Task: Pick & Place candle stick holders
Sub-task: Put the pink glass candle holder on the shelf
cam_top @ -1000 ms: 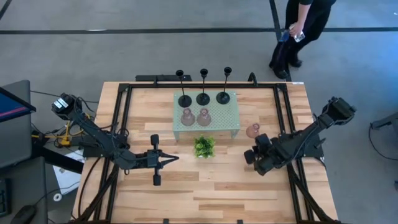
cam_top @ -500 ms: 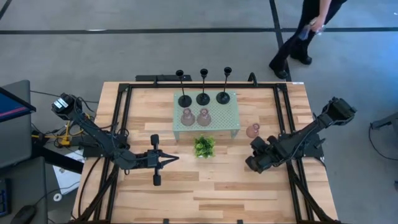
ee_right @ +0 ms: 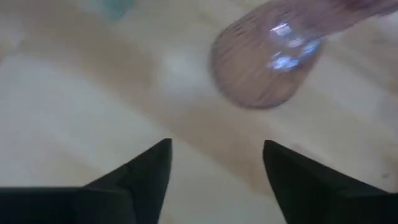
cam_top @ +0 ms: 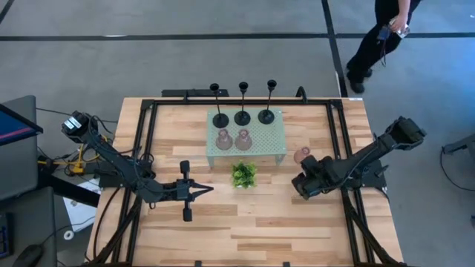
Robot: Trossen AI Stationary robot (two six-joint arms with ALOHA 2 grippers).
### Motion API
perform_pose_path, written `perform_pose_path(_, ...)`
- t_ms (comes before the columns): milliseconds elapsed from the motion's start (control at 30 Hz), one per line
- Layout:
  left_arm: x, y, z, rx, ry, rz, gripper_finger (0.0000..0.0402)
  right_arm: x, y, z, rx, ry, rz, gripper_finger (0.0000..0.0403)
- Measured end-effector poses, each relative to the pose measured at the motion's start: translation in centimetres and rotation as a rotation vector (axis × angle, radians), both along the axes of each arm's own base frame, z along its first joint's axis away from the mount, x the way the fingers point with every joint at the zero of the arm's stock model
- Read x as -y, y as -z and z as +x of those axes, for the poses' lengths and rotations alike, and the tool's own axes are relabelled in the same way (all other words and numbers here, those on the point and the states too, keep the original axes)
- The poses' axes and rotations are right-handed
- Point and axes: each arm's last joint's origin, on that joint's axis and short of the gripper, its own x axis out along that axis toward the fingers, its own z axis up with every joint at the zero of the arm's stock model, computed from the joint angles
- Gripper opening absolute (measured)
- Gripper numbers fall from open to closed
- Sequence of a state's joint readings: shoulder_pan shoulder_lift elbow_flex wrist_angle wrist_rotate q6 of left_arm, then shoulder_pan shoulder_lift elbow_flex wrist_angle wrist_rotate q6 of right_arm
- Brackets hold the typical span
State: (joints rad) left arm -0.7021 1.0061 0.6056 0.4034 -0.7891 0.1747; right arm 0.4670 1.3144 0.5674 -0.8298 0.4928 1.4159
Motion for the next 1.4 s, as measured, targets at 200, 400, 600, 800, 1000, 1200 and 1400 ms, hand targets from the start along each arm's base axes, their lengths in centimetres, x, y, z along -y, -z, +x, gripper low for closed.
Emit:
perform_pose_path(200, 0.0, 0.0, 0.0, -0.003, 0.0, 0.002, 0.0005, 1.3, -0.2, 0.4, 0.057, 0.09, -0.104, 0.0264)
perform_pose_path(400, 0.0, 0.0, 0.0, -0.004, 0.0, 0.003, 0.0005, 2.4, -0.3, 0.8, 0.09, 0.137, -0.172, 0.0264)
perform_pose_path(600, 0.0, 0.1, 0.0, -0.005, 0.0, 0.004, 0.0005, 3.3, -0.5, 1.1, 0.122, 0.178, -0.263, 0.0264)
perform_pose_path(800, 0.0, 0.1, 0.0, -0.007, 0.0, 0.006, 0.0005, 4.1, -0.6, 1.2, 0.126, 0.217, -0.296, 0.0259)
perform_pose_path(1000, 0.0, 0.1, 0.0, -0.009, 0.0, 0.008, 0.0005, 4.4, -0.6, 1.0, 0.102, 0.223, -0.305, 0.0186)
perform_pose_path(1200, 0.0, 0.1, 0.0, -0.011, 0.0, 0.009, 0.0005, 4.5, -0.6, 0.6, 0.038, 0.186, -0.341, 0.0124)
perform_pose_path(1400, 0.0, 0.1, 0.0, -0.011, 0.0, 0.004, 0.0005, 4.5, -2.1, 0.7, -0.05, 0.169, -0.351, 0.0124)
